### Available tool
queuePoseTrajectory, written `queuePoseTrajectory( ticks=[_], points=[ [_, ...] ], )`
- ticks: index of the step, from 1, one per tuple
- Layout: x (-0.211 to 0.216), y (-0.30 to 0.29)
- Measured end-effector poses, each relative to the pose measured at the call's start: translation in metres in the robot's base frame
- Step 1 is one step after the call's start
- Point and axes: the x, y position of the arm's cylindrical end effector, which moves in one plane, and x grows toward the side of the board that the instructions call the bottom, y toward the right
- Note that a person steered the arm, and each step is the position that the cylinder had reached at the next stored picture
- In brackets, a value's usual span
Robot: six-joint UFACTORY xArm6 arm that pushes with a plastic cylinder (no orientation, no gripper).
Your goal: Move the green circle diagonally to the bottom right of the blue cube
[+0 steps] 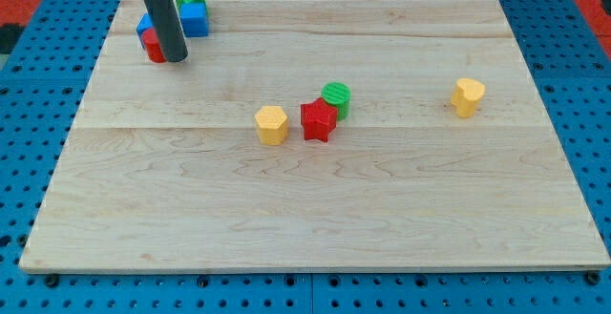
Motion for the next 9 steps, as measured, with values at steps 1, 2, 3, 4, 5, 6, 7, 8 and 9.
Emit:
queuePoseTrajectory(
  ticks=[1, 2, 3, 4, 5, 6, 7, 8, 9],
  points=[
    [0.017, 0.009],
    [0.021, 0.053],
    [0.014, 0.110],
    [0.017, 0.197],
    [0.066, 0.231],
    [0.126, 0.209],
    [0.126, 0.180],
    [0.151, 0.190],
    [0.148, 0.150]
  ],
)
